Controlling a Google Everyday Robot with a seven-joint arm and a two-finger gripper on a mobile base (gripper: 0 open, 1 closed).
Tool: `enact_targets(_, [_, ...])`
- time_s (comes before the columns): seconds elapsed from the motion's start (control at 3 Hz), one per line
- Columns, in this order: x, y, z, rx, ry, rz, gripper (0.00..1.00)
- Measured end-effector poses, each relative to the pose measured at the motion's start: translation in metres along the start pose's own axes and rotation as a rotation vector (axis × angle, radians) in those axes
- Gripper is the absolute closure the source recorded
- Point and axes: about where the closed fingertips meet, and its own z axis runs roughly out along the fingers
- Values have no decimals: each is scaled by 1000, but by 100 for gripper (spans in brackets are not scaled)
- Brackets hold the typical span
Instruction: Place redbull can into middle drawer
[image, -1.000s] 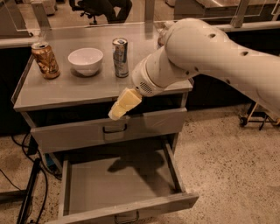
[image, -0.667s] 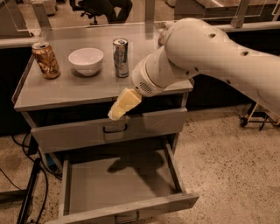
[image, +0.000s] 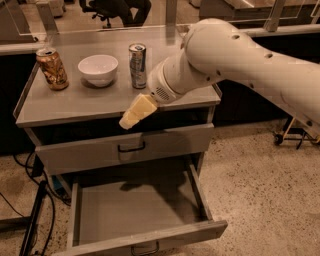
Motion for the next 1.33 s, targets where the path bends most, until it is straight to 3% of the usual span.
enact_targets(0.33, [-6,-17,16,-15,-18,8,0])
enact_targets(0.67, [-2,-48,42,-21,13,14,0])
enact_targets(1.0, [-2,-48,42,-20,13,14,0])
enact_targets(1.33, [11,-69,41,4,19,48,0])
